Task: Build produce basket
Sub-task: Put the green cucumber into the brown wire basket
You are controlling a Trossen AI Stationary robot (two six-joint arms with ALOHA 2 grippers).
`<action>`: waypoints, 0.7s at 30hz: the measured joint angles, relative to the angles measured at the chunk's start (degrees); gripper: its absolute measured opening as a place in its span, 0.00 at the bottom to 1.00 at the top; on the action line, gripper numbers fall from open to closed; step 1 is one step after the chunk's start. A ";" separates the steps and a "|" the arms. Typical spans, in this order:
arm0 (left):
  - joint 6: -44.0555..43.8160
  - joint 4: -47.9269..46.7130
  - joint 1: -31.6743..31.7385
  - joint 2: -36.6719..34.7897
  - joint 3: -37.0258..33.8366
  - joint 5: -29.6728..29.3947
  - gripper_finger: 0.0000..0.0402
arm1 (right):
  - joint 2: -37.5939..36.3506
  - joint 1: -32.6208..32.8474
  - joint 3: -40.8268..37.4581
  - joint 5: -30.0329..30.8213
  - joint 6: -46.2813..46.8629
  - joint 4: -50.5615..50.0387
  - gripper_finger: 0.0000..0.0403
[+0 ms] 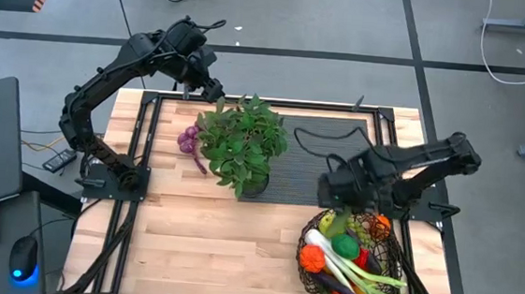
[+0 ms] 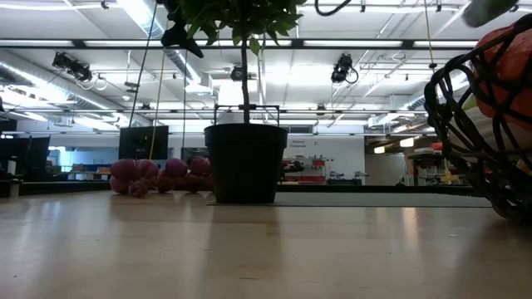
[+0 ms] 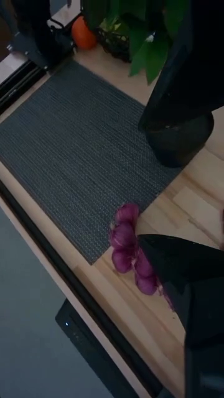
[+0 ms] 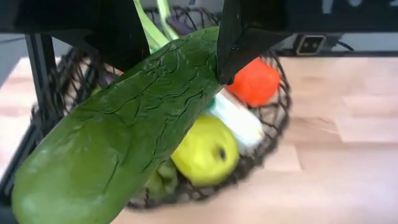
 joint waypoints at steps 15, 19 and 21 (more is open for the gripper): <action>0.37 -1.45 -0.72 -0.02 0.00 0.35 0.72 | 0.87 17.25 0.02 -5.90 9.57 6.50 0.44; 2.18 -4.13 -3.10 -0.02 0.00 0.47 0.72 | 2.38 21.12 0.02 -7.37 14.35 7.57 0.44; 3.56 -5.55 -4.24 -0.02 0.00 0.55 0.72 | 3.16 22.75 0.02 -7.23 17.23 7.68 0.44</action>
